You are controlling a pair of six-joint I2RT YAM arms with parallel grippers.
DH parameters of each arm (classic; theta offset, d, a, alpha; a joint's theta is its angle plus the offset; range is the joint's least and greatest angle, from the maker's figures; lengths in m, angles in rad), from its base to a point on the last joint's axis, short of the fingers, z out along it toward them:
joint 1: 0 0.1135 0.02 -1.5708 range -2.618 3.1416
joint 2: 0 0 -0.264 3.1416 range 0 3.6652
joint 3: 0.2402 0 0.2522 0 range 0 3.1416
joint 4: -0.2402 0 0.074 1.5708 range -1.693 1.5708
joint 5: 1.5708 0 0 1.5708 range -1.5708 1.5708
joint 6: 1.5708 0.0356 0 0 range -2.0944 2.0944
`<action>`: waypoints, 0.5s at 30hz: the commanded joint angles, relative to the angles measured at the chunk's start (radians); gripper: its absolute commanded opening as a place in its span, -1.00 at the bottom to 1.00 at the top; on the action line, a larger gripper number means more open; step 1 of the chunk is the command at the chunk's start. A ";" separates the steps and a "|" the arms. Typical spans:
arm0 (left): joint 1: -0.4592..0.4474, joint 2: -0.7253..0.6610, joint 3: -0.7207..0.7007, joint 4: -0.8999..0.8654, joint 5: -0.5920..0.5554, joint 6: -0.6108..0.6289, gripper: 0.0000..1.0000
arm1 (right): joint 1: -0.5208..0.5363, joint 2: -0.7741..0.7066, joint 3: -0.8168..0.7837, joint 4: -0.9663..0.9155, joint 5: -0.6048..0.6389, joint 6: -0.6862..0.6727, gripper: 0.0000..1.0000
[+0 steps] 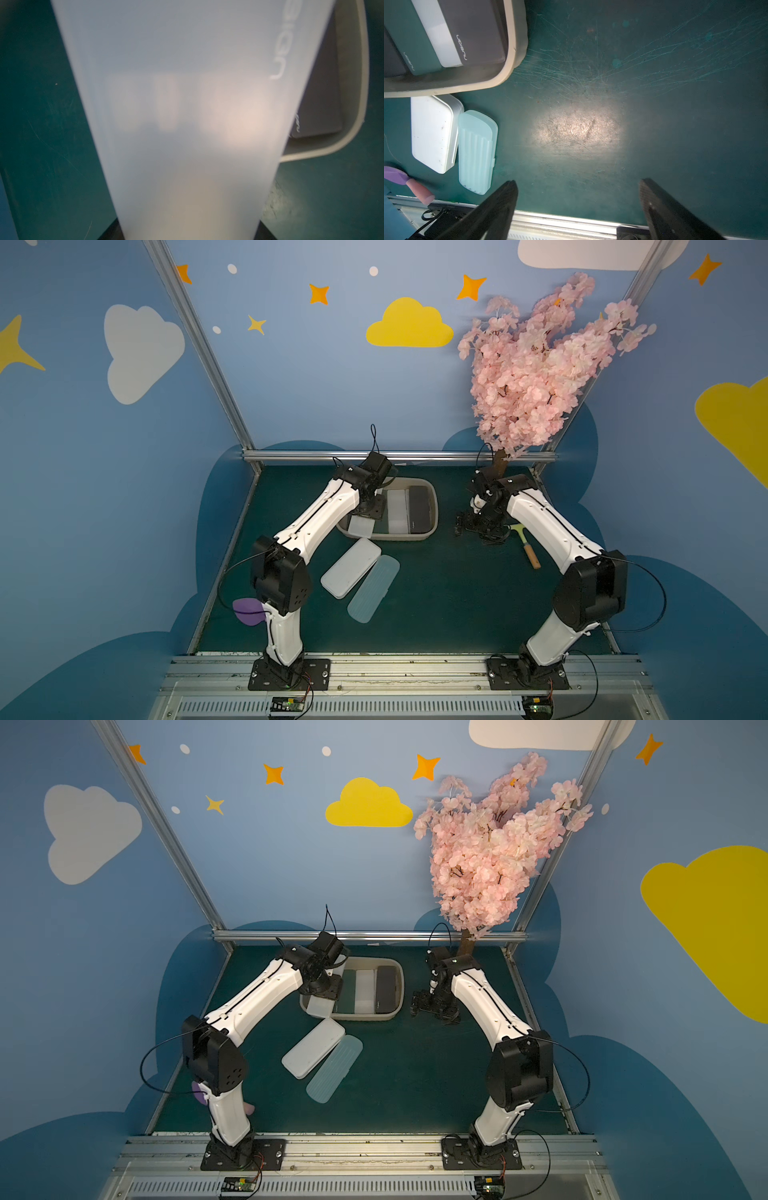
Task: Put the pencil case into the storage box
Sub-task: Place the pencil case at the storage box.
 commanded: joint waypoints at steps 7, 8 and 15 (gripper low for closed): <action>0.019 0.412 0.505 -0.046 0.168 0.007 0.25 | -0.024 0.079 0.077 -0.011 -0.011 -0.036 0.92; 0.019 0.450 0.545 -0.049 0.186 -0.003 0.25 | -0.029 0.086 0.085 -0.011 -0.011 -0.036 0.92; 0.033 0.554 0.570 -0.021 0.251 -0.057 0.25 | -0.054 0.134 0.139 -0.013 -0.035 -0.018 0.92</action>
